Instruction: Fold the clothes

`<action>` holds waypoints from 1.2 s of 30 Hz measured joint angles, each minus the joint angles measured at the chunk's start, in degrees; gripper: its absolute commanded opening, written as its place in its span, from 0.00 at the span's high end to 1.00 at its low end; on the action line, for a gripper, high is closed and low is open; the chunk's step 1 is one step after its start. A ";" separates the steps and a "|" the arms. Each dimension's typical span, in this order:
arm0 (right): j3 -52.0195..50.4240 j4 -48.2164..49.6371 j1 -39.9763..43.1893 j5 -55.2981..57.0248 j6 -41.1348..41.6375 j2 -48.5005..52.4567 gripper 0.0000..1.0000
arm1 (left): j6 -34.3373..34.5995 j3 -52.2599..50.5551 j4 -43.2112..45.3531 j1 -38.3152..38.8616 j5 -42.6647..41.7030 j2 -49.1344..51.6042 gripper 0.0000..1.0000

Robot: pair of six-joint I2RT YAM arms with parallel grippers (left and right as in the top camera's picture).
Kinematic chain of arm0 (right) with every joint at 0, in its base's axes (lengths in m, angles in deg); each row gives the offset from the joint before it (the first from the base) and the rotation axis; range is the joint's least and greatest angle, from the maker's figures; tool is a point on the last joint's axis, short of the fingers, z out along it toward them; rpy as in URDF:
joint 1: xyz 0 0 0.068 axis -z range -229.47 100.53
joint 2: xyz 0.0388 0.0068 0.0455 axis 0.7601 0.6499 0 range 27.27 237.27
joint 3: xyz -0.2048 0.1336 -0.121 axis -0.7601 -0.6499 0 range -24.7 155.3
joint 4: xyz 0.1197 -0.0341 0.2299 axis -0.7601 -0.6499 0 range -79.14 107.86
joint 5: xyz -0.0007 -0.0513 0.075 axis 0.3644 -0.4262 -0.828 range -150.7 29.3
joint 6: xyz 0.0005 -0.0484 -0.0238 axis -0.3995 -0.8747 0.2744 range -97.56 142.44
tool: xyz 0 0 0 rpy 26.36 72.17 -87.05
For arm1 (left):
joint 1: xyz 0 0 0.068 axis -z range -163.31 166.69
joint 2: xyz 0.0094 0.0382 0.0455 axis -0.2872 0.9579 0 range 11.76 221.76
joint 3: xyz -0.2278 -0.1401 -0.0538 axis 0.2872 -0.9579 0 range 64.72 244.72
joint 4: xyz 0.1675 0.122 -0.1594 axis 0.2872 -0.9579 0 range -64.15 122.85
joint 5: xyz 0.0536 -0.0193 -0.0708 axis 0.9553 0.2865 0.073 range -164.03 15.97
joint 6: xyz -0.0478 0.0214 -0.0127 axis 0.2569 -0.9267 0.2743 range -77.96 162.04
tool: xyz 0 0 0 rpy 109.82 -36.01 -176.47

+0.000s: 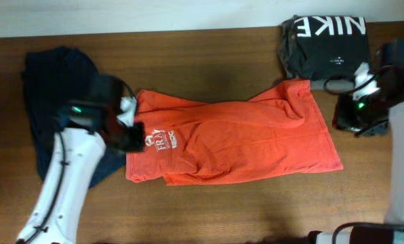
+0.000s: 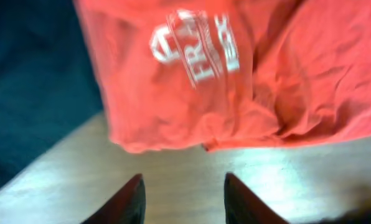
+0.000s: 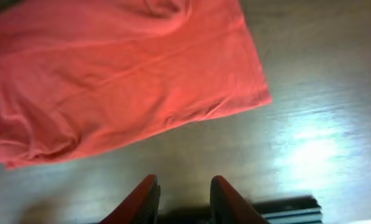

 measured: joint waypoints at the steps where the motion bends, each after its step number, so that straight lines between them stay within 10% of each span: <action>1: -3.04 2.45 0.00 -0.17 0.02 -0.11 0.67 | 0.90 -2.73 1.42 1.11 -0.11 -0.35 0.60; 17: -15.76 11.56 0.00 -1.33 0.02 -0.11 0.60 | 6.34 -31.30 28.57 6.27 0.24 0.68 0.59; 21: -15.76 11.98 0.00 -1.31 0.07 -0.11 0.60 | 7.32 -31.67 30.64 6.27 2.29 3.52 0.68; 24: -15.80 12.39 0.00 -1.31 0.04 -0.11 0.59 | 8.13 -31.65 32.30 6.32 3.80 4.72 0.99; 36: -15.80 14.14 0.00 -1.31 0.00 -0.11 0.59 | 7.93 -17.62 33.64 6.58 14.58 7.08 0.99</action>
